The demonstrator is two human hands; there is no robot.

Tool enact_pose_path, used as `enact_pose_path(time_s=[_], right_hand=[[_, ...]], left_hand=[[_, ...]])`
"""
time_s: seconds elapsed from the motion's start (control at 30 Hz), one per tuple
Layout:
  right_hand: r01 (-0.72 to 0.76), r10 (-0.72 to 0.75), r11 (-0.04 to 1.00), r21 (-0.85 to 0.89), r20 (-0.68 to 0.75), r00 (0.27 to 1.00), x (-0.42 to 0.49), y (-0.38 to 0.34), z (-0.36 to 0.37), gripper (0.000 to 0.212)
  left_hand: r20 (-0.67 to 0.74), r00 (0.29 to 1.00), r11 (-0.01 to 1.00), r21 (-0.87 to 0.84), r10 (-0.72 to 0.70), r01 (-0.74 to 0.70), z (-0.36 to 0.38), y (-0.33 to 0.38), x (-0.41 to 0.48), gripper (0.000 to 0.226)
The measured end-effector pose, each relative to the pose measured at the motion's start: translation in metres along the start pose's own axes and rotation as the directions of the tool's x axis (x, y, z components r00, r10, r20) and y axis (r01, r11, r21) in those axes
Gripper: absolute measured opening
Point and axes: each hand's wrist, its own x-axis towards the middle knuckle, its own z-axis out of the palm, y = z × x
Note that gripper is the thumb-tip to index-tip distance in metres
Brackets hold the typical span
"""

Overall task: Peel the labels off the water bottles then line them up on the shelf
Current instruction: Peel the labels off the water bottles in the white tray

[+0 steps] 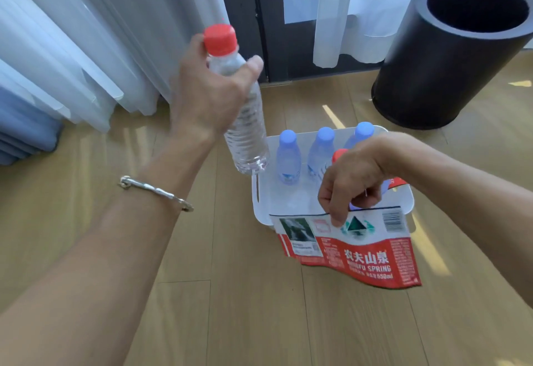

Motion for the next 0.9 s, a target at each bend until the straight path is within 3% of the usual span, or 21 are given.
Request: enact_pose_path(time_s=[0.17, 0.27, 0.43, 0.6, 0.77, 0.9], right_hand=[[0.05, -0.036, 0.993, 0.11, -0.123, 0.992, -0.017, 0.005, -0.018, 0.027], [0.009, 0.004, 0.999, 0.043, -0.285, 0.958, -0.018, 0.006, -0.024, 0.021], [-0.055, 0.015, 0.997, -0.06, -0.523, 0.852, -0.024, 0.005, -0.027, 0.012], [-0.028, -0.022, 0.998, -0.054, -0.751, 0.66, -0.045, 0.01, -0.04, 0.011], [0.04, -0.043, 0.999, -0.024, -0.813, 0.58, -0.054, 0.02, -0.043, 0.013], [0.186, -0.126, 0.982, -0.032, -0.846, 0.518, -0.052, 0.016, -0.041, 0.008]], left_hand=[[0.17, 0.985, 1.0, -0.029, -0.001, 0.006, 0.025, -0.02, -0.022, 0.027], [0.239, 0.971, 0.999, 0.038, 0.024, -0.034, 0.04, -0.03, -0.036, 0.031], [0.334, 0.94, 0.988, 0.154, -0.067, 0.015, 0.057, -0.046, -0.052, 0.036], [0.444, 0.877, 0.977, 0.186, -0.182, 0.109, 0.064, -0.062, -0.065, 0.039], [0.494, 0.836, 0.964, 0.22, -0.24, 0.146, 0.066, -0.068, -0.078, 0.044], [0.529, 0.813, 0.959, 0.257, -0.242, 0.118, 0.068, -0.067, -0.074, 0.043]])
